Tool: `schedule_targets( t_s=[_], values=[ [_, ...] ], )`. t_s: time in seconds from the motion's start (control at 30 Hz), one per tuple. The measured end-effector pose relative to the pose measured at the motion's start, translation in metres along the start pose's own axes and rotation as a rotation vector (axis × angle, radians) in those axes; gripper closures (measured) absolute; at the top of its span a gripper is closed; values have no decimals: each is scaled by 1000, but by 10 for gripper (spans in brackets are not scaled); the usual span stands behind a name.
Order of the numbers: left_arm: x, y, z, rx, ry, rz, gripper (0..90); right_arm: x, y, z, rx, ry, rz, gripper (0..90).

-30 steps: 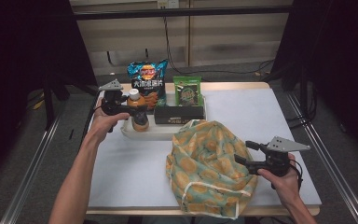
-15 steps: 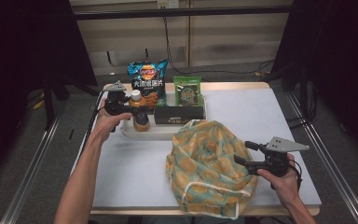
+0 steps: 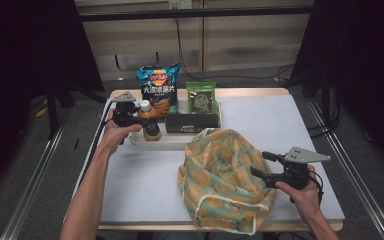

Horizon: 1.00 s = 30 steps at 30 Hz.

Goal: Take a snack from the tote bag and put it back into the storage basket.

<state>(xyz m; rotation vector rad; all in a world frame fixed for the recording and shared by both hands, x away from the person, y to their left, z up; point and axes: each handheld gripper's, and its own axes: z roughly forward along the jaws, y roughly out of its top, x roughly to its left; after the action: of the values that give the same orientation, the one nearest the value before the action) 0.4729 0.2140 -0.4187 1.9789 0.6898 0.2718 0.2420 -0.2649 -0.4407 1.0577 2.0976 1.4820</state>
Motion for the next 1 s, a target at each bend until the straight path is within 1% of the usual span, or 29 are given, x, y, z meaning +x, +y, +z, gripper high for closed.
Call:
schedule_targets(
  t_s=[0.03, 0.1, 0.13, 0.17, 0.2, 0.23, 0.3, 0.37, 0.4, 0.43, 0.47, 0.53, 0.57, 0.6, 0.63, 0.7, 0.73, 0.77, 0.8, 0.83, 0.9, 0.97, 1.0],
  values=[
    [-1, -1, 0, -8, -1, -5, 300, 0, 0, 0, 1, 2, 1, 260],
    [-3, 0, 0, 0, 17, -11, 297, 0, -1, 2, 3, 5, -4, 260],
    [-5, 0, 1, 6, 10, -4, 295, 0, -1, 2, 6, 5, -2, 259],
    [-7, 1, 2, 4, 19, 7, 285, 1, 0, 2, 8, 3, 1, 254],
    [-9, 2, 3, 0, 18, -11, 260, 1, 0, 3, 8, 9, -1, 252],
    [-10, 3, 3, 0, 23, -9, 224, 2, 0, 4, 10, 10, -4, 252],
    [-12, 4, 4, -5, 40, -24, 182, 2, 0, 4, 8, 10, -8, 250],
    [-15, 4, 4, 6, 64, -18, 160, 3, 0, 3, 8, 13, -6, 250],
    [-17, 4, 4, 15, 84, -24, 157, 3, 0, 3, 8, 11, -6, 250],
    [-18, 4, 4, 13, 96, -31, 150, 2, 0, 3, 6, 14, -8, 249],
    [-19, 3, 3, 9, 101, -44, 143, 2, 0, 2, 8, 10, -4, 249],
    [-22, 2, 2, -9, 128, -48, 147, 2, 0, 2, 6, 9, -3, 249],
    [-22, 2, 1, -13, 155, -63, 153, 2, 0, 2, 6, 10, -3, 249],
    [-23, 1, 1, -23, 158, -82, 152, 2, 0, 2, 9, 12, -2, 249],
    [-24, 1, 1, -18, 162, -86, 152, 2, 0, 2, 8, 12, -3, 249],
    [-27, 0, 3, 0, 182, -91, 147, 2, 0, 3, 10, 11, -5, 248],
    [-29, -1, 5, 11, 195, -107, 142, 2, 0, 4, 9, 13, -6, 248],
    [-30, -1, 6, 6, 194, -116, 127, 2, 0, 4, 11, 10, -6, 249],
    [-32, 0, 7, 4, 205, -124, 127, 2, 0, 4, 13, 11, -4, 248],
    [-33, 0, 7, 1, 218, -124, 127, 3, 0, 4, 14, 11, -3, 248],
    [-34, 0, 9, -7, 223, -143, 128, 3, 0, 4, 13, 14, -7, 248],
    [-34, -1, 10, -8, 232, -145, 129, 3, 0, 4, 12, 14, -6, 248],
    [-34, -2, 10, -23, 238, -153, 144, 2, 0, 4, 11, 12, -6, 248]
  ],
)
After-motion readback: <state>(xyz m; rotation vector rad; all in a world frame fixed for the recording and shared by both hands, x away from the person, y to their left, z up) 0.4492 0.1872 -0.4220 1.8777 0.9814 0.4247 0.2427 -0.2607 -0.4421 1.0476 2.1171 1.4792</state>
